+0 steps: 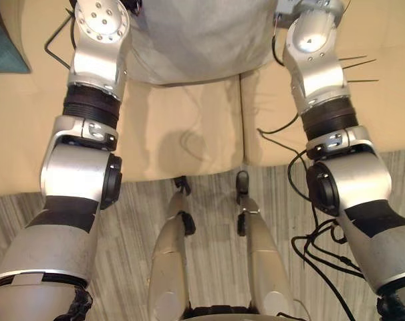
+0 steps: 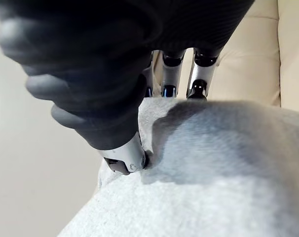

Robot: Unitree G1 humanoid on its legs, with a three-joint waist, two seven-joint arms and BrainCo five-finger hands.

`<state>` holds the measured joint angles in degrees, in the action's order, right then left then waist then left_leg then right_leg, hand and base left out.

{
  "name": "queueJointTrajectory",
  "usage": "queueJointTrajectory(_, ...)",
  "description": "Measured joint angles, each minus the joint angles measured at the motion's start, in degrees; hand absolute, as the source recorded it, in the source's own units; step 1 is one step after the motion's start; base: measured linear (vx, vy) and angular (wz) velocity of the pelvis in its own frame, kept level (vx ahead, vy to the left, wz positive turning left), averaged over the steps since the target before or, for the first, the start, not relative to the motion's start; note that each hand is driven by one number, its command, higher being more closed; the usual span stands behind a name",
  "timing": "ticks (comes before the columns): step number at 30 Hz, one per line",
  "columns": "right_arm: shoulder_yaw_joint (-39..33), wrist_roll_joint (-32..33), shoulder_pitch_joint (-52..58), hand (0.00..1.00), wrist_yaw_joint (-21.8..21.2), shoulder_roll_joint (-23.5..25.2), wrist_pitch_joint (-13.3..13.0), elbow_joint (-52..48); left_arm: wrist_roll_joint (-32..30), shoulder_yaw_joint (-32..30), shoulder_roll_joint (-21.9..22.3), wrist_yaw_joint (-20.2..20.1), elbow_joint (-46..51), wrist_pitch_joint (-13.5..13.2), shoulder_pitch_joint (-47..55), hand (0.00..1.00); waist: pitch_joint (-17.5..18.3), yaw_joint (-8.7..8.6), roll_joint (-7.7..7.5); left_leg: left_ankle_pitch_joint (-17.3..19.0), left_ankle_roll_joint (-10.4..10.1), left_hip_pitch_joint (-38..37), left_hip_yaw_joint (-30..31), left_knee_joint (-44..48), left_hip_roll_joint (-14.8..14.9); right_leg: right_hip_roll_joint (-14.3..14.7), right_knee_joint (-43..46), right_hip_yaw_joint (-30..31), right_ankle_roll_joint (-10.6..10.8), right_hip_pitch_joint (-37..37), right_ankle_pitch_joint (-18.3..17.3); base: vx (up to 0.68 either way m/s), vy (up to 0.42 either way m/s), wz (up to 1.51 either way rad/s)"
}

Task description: Pick up cushions and gather them together orderly.

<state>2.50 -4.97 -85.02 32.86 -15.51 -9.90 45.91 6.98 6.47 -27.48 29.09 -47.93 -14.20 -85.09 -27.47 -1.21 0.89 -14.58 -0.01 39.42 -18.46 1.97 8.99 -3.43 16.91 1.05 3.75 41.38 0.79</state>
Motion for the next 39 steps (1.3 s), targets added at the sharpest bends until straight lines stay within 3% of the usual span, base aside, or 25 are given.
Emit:
queueJointTrajectory(6,0.9,0.1,-0.2,0.00,-0.1,-4.6,0.0,-1.1,3.2,-0.4,-3.3,-1.7,0.0,-0.7,0.1,0.00,-0.5,-0.27,0.01,0.0,0.0,1.1,0.2,0.0,-0.1,-0.3,0.1,-0.4,0.0,1.0,0.0,0.03,-0.015,0.01)
queueJointTrajectory(10,0.6,3.2,1.5,0.00,-0.7,-10.2,-0.2,-7.1,4.9,-1.1,-8.2,-4.2,1.2,-0.7,2.3,0.00,-1.4,-0.26,0.05,0.1,-0.1,1.1,0.2,0.5,0.1,-0.6,0.6,-0.8,0.0,1.0,0.0,0.00,0.000,0.00)
queueJointTrajectory(14,-1.5,9.7,9.5,0.00,-4.3,-17.7,-1.9,-18.1,8.6,-6.4,-13.9,-5.8,9.5,-1.2,11.1,0.00,-1.4,0.35,0.05,0.2,-0.2,1.1,0.1,1.8,0.4,-0.7,1.4,-1.0,0.0,0.8,0.0,-0.01,-0.020,0.00)
queueJointTrajectory(16,-2.6,12.1,14.2,0.00,-5.8,-18.9,-2.6,-21.6,10.0,-8.1,-15.0,-6.6,12.5,-1.3,15.2,0.00,-1.4,0.68,0.07,0.7,-0.8,0.1,-0.1,2.2,0.7,-0.6,1.6,-1.1,-0.1,-0.2,-0.3,-0.01,-0.039,0.00)
queueJointTrajectory(19,-2.6,15.4,27.1,0.00,-9.6,-19.1,-3.4,-29.5,11.5,-11.5,-15.0,-8.5,20.6,-2.2,29.0,0.00,-1.3,0.82,0.06,2.2,-0.9,-4.1,-0.7,2.5,0.8,-0.6,2.3,-1.4,-0.3,-4.3,-2.1,-0.01,-0.069,0.01)
queueJointTrajectory(21,-2.5,17.1,38.8,0.00,-12.5,-19.0,-4.4,-34.4,12.4,-12.3,-13.1,-11.0,24.5,-3.0,40.8,0.00,-0.2,0.90,0.30,3.9,-1.4,-7.3,-0.6,3.1,1.0,-0.6,2.3,-1.8,-0.4,-7.7,-3.4,0.00,-0.084,0.03)
queueJointTrajectory(23,-2.5,18.7,52.2,0.00,-15.2,-17.0,-5.5,-36.8,12.7,-12.2,-7.4,-13.9,28.1,-3.3,55.1,0.00,6.2,1.21,0.73,4.9,-2.1,-7.0,-0.9,2.7,1.0,-0.7,1.5,-2.5,-1.1,-7.9,-4.4,0.05,-0.046,0.07)
queueJointTrajectory(24,-2.6,19.1,55.7,0.00,-16.1,-16.3,-5.6,-37.2,12.7,-12.0,-5.3,-14.9,29.0,-3.5,58.9,0.00,7.0,1.25,0.77,4.9,-2.1,-7.6,-0.9,2.7,1.0,-0.8,0.9,-2.6,-1.0,-8.7,-4.7,0.15,-0.050,0.05)
queueJointTrajectory(26,-3.6,19.1,69.3,0.00,-19.4,-10.6,-5.9,-37.6,12.5,-8.9,3.2,-18.7,29.9,-3.5,71.9,0.00,7.6,1.81,0.73,5.2,-1.8,-11.4,-0.6,3.0,0.9,-0.8,0.9,-2.9,-0.6,-13.0,-5.3,0.17,-0.063,0.08)
queueJointTrajectory(29,-3.6,17.7,80.4,0.00,-23.9,-2.5,-5.7,-32.2,9.0,-5.7,10.9,-23.3,26.1,-2.2,83.3,0.00,9.0,1.89,0.83,5.8,-2.2,-15.4,0.7,2.6,0.6,-0.7,-0.8,-3.9,-0.7,-17.9,-5.9,0.13,-0.050,0.15)
queueJointTrajectory(32,-3.8,14.4,86.5,0.00,-27.0,1.1,-4.9,-22.2,3.8,-5.5,14.0,-25.9,16.3,-1.1,88.8,0.00,12.3,1.78,0.94,5.7,-2.2,-20.3,1.5,0.4,0.1,-0.7,-3.4,-5.0,-0.4,-23.6,-6.1,0.10,-0.027,0.17)
queueJointTrajectory(39,-5.1,6.5,94.1,0.00,-31.1,2.0,-3.4,-5.7,-3.3,-10.7,15.5,-28.5,1.0,0.6,97.2,0.00,18.9,1.09,0.75,5.4,-3.3,-32.9,0.3,-7.5,-2.2,-1.2,-9.3,-4.0,0.1,-34.2,-6.3,0.06,0.032,-0.05)
